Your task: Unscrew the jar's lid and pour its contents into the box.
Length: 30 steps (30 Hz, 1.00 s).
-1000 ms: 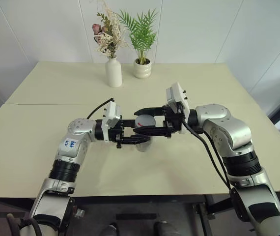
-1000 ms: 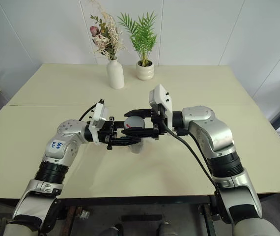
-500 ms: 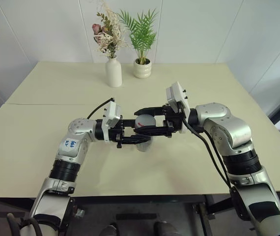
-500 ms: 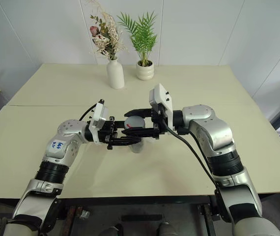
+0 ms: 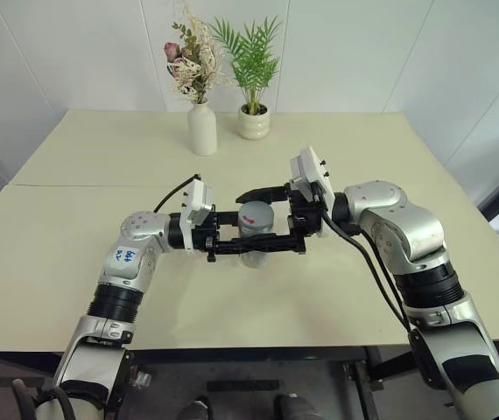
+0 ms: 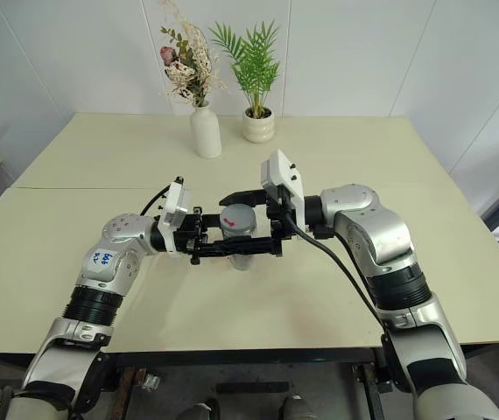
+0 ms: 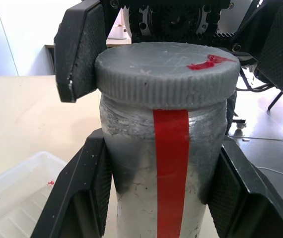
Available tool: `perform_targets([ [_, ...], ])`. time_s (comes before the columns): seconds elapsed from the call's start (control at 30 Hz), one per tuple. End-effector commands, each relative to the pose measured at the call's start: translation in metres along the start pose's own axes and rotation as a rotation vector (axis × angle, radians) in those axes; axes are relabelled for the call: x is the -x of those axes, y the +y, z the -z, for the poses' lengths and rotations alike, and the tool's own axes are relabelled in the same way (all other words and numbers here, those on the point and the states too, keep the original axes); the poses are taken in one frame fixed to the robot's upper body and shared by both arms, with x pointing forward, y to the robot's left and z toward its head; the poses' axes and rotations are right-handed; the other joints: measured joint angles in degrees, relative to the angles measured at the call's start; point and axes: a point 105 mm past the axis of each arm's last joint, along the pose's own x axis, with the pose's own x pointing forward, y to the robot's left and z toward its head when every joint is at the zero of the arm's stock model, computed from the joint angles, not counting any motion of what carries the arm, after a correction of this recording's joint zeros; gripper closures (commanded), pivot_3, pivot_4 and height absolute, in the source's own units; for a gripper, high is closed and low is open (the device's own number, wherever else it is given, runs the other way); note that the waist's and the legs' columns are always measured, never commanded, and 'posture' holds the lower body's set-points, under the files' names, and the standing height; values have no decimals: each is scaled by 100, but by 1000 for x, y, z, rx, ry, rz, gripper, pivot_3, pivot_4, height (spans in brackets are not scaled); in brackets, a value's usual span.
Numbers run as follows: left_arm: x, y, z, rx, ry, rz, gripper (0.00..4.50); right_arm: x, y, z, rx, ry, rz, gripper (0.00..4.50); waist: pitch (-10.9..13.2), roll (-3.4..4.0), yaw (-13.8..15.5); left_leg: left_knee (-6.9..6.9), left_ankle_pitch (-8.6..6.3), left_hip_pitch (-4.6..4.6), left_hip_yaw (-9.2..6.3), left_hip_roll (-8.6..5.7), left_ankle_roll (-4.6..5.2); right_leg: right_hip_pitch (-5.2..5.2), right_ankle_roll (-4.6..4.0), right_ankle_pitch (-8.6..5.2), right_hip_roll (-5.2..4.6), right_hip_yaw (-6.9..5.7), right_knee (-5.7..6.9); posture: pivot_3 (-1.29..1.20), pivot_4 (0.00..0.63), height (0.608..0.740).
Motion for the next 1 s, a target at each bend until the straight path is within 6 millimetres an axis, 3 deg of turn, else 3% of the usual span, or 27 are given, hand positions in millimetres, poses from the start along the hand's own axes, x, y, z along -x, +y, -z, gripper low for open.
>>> perform_targets([
  [0.03,1,5,-4,1,-9,-39,2344,0,0,-27,111,-59,-7,0,0,0,1,0,0,0,0,0,0,0,0,0,0,0,1,0,150,740],
  [0.63,-4,9,0,8,-16,-73,2344,6,-10,-29,116,-24,106,0,0,0,4,1,0,0,0,0,0,-2,2,1,0,0,4,0,150,740],
  [0.77,-5,12,0,-12,-14,-95,2344,4,-2,-26,81,2,120,0,0,0,4,-1,0,-1,-1,1,-1,-4,1,0,0,0,4,0,150,740],
  [1.0,-8,17,-3,-49,-20,-115,2344,3,-10,-19,61,38,225,0,0,0,4,0,0,-1,0,1,-1,-4,0,0,0,1,6,0,150,740],
])
